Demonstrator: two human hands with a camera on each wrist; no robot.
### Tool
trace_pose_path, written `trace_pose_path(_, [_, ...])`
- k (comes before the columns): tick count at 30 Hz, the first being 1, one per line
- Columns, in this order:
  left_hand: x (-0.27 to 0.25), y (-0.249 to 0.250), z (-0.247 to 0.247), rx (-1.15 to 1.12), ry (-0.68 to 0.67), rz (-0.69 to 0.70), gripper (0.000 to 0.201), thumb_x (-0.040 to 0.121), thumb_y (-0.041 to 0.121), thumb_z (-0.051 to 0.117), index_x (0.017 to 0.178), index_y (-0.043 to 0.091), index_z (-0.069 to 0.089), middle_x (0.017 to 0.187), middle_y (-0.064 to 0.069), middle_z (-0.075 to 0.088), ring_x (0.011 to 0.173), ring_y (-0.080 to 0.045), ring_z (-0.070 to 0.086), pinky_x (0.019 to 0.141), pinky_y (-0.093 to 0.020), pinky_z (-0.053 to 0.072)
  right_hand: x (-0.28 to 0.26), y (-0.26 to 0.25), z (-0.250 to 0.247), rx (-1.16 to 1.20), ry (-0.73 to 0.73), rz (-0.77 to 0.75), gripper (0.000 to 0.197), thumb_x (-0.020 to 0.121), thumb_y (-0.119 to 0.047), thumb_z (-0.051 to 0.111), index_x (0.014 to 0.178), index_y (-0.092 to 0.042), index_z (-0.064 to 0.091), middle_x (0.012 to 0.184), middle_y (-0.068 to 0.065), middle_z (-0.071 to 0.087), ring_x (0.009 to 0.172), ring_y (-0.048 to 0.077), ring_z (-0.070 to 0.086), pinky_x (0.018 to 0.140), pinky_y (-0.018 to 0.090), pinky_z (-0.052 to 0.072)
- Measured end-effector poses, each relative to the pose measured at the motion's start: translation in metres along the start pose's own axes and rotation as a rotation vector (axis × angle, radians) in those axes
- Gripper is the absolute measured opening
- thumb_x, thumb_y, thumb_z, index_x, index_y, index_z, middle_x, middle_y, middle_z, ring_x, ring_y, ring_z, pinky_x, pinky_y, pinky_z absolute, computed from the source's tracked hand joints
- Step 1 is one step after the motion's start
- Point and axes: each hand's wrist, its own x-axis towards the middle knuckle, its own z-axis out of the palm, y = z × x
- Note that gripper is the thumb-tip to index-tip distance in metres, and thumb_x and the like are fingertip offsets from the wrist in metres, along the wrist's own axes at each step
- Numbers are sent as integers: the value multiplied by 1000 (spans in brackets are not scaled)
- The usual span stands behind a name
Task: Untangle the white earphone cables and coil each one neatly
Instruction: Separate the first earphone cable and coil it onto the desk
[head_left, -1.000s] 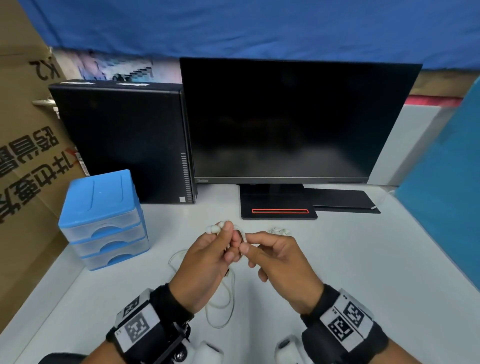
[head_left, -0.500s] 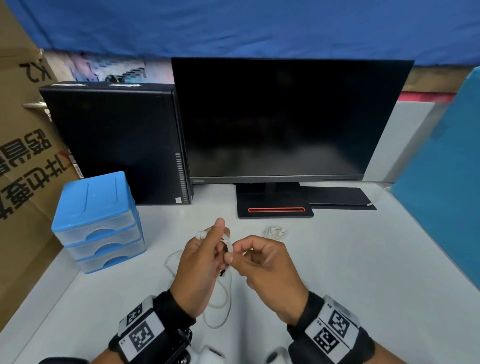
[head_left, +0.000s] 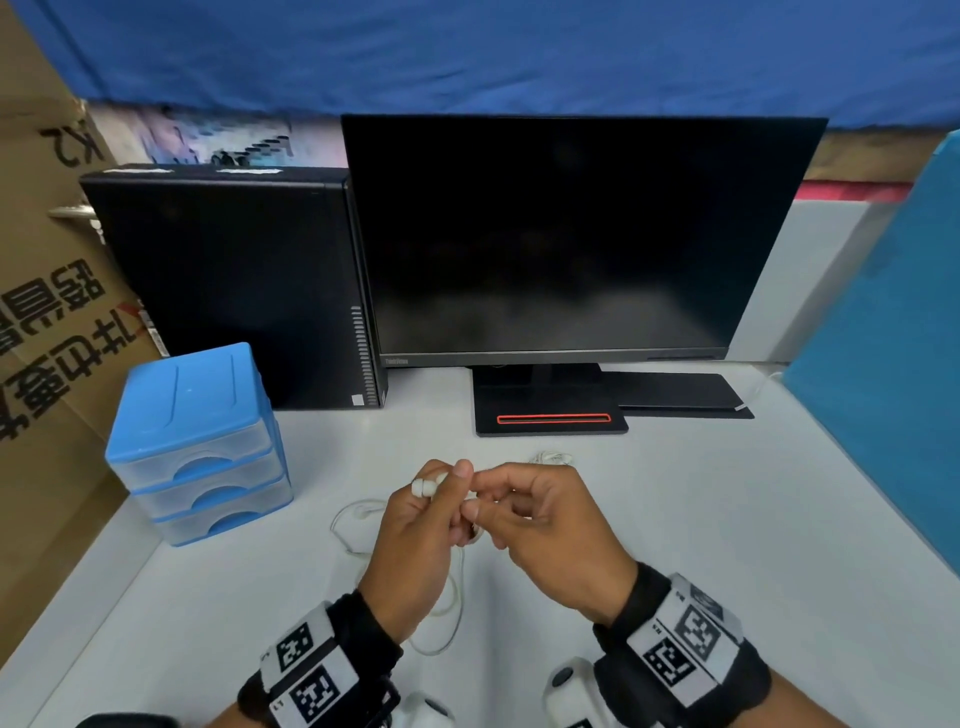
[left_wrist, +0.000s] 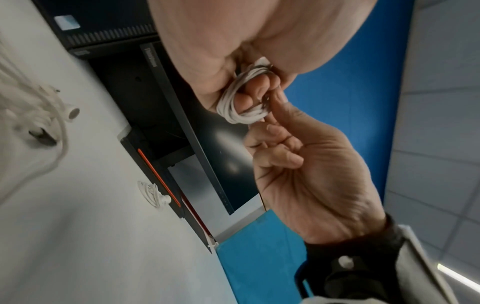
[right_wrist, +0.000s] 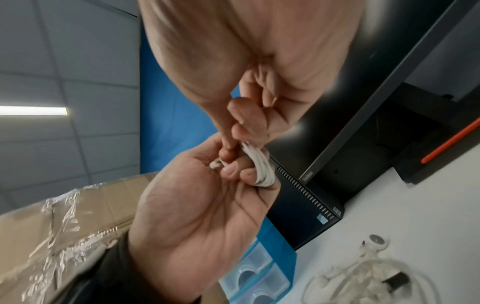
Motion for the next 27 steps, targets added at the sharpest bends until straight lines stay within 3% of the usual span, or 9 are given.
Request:
trace_pose_path(5, [2, -10, -2, 61, 32, 67, 39, 90, 36, 50, 68, 5, 42, 55, 3, 44, 54, -10, 42, 58, -23, 42, 0, 4, 1, -168, -11, -49, 15, 92, -10, 64, 80, -11, 73, 73, -1, 74, 61, 3, 61, 65, 16, 47])
trace_pose_path(8, [1, -11, -2, 111, 76, 107, 42, 91, 38, 50, 69, 2, 49, 60, -4, 50, 58, -14, 50, 62, -23, 47, 0, 10, 3, -269, 47, -109, 20, 92, -12, 64, 76, -23, 71, 76, -6, 70, 64, 7, 61, 65, 22, 50])
trace_pose_path(11, [1, -11, -2, 85, 102, 72, 40, 94, 38, 49, 66, 10, 51, 63, -5, 53, 66, -17, 53, 70, -30, 47, 0, 14, 3, -385, 117, -206, 15, 91, -16, 64, 82, -24, 72, 81, -10, 66, 70, 11, 61, 57, 15, 43])
trace_pose_path(16, [1, -17, 4, -16, 226, 57, 41, 94, 41, 49, 80, 4, 60, 75, -13, 62, 77, -24, 59, 80, -40, 48, 3, 20, 0, -527, 198, -338, 13, 89, -18, 60, 88, -19, 73, 82, -10, 65, 67, 7, 58, 56, 9, 37])
trace_pose_path(19, [4, -19, -1, 4, 265, 56, 41, 97, 40, 46, 88, 5, 66, 89, -21, 68, 83, -32, 63, 82, -46, 51, 2, 20, 0, -525, 203, -334, 12, 90, -19, 60, 89, -19, 72, 76, -11, 66, 60, 10, 61, 53, 20, 47])
trace_pose_path(22, [10, -18, -3, -7, 274, 25, 42, 100, 35, 44, 95, -3, 62, 98, -15, 71, 83, -26, 66, 71, -32, 56, 1, 20, 2, -529, 183, -323, 13, 89, -21, 60, 90, -18, 72, 65, -18, 59, 55, 12, 62, 56, 27, 50])
trace_pose_path(23, [11, -18, -4, -20, 266, 4, 44, 101, 36, 44, 96, -4, 61, 98, -13, 71, 81, -23, 65, 68, -30, 56, 1, 20, 2, -538, 173, -321, 13, 90, -21, 60, 90, -18, 72, 64, -20, 57, 55, 11, 61, 56, 25, 49])
trace_pose_path(25, [12, -17, -6, -26, 219, -41, 49, 100, 44, 46, 92, -1, 63, 93, -13, 69, 82, -24, 64, 75, -40, 53, 1, 21, 3, -570, 160, -325, 13, 90, -19, 60, 91, -18, 73, 66, -20, 58, 55, 6, 57, 55, 14, 43])
trace_pose_path(27, [13, -16, -10, -38, 152, -72, 42, 89, 45, 46, 75, 9, 64, 88, -14, 65, 84, -29, 59, 81, -48, 45, 0, 21, 4, -605, 154, -327, 13, 90, -17, 61, 92, -18, 74, 70, -16, 62, 54, 0, 51, 55, 7, 35])
